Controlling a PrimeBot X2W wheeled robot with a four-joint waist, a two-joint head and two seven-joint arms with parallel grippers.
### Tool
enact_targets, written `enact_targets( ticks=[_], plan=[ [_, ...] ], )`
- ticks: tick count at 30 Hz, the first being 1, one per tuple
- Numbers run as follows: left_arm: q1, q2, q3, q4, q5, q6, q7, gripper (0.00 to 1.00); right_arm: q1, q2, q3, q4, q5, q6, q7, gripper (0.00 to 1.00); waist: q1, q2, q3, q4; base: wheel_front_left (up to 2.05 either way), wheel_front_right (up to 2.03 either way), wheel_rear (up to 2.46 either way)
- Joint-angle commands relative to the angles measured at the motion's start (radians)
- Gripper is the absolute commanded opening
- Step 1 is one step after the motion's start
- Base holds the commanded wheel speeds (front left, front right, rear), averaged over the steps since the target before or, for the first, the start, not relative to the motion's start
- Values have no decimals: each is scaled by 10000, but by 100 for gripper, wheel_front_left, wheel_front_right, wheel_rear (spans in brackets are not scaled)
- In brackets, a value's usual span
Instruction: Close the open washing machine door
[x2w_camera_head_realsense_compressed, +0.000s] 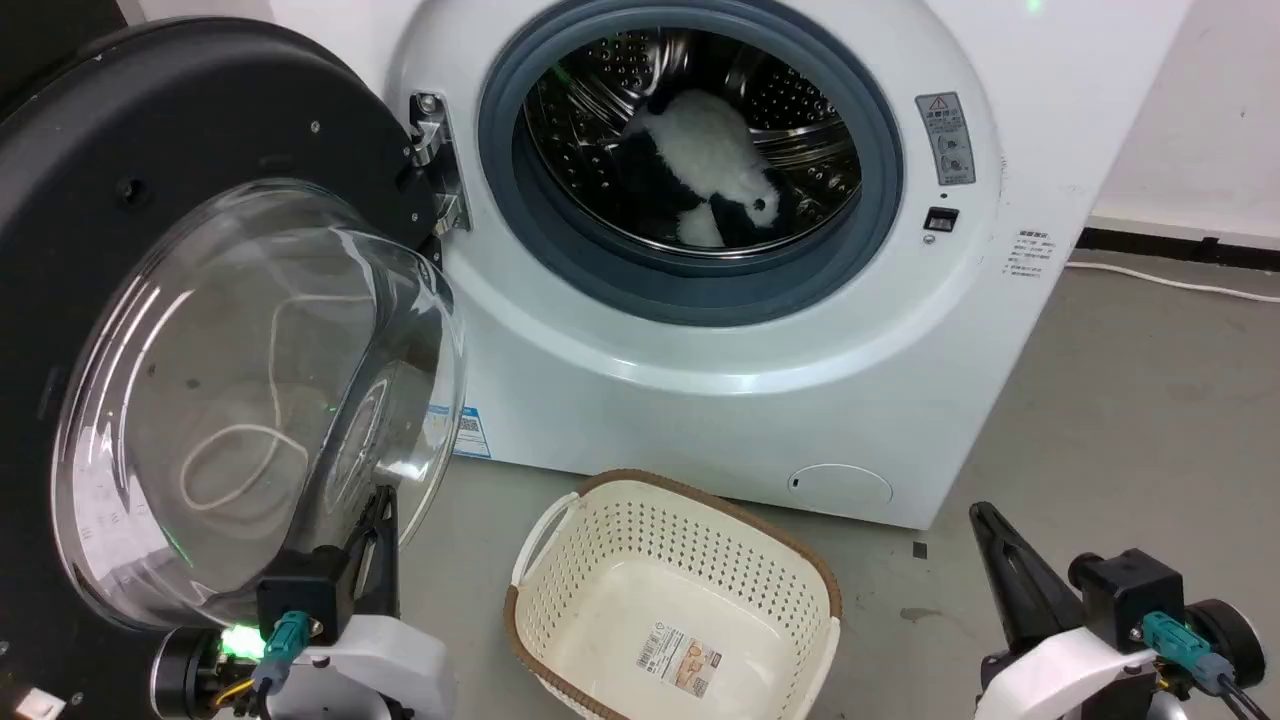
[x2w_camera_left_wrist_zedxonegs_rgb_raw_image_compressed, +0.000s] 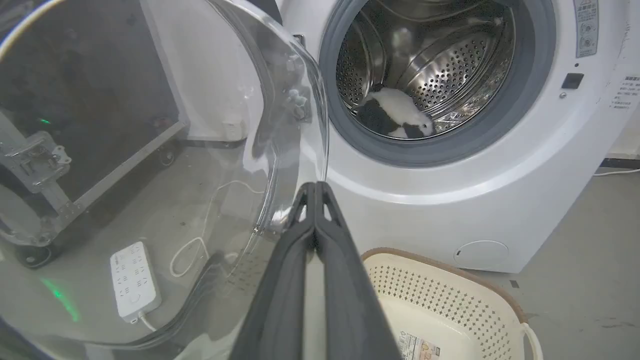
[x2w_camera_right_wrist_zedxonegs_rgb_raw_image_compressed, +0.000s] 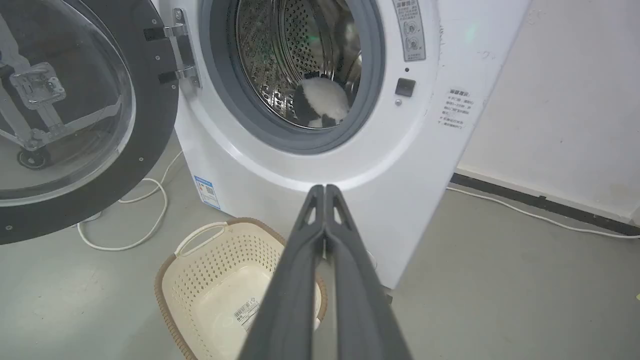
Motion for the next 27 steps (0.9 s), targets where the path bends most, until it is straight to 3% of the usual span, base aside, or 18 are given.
enact_targets(
  ticks=[1,27],
  plan=[
    [139,1,11,-41,18,-43,1,0,-140,-3,-16,-45,-62,8,3,0,0,0,0,0,0,0,0],
    [139,1,11,-41,18,-43,1,0,-140,-3,-16,-45,-62,8,3,0,0,0,0,0,0,0,0]
  ],
)
